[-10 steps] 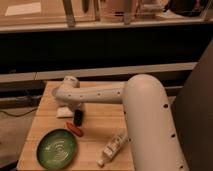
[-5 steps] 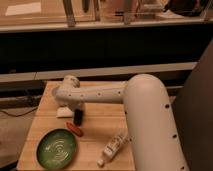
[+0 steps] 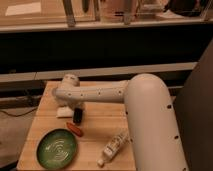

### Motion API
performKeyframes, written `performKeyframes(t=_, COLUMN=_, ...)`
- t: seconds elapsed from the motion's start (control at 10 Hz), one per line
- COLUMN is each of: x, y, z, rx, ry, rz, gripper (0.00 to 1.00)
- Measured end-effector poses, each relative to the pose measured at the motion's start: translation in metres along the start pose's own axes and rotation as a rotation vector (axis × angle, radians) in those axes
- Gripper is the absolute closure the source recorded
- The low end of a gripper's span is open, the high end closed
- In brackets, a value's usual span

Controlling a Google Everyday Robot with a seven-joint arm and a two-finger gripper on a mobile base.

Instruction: Place the eraser on the white sponge

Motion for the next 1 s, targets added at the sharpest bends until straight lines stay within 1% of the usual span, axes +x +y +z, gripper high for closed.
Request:
performKeyframes(t=0.2, x=0.001, y=-0.004, z=-0.002, rx=0.001, ry=0.002, rz=-0.003, gripper=1.0)
performKeyframes(t=0.4, x=0.002, y=-0.015, z=-0.005, rx=0.006, ry=0.005, rz=-0.016, gripper=1.0)
performKeyframes(t=1.0, x=0.006, y=-0.035, z=-0.011, rx=-0.004, ry=0.002, rz=-0.048, gripper=1.0)
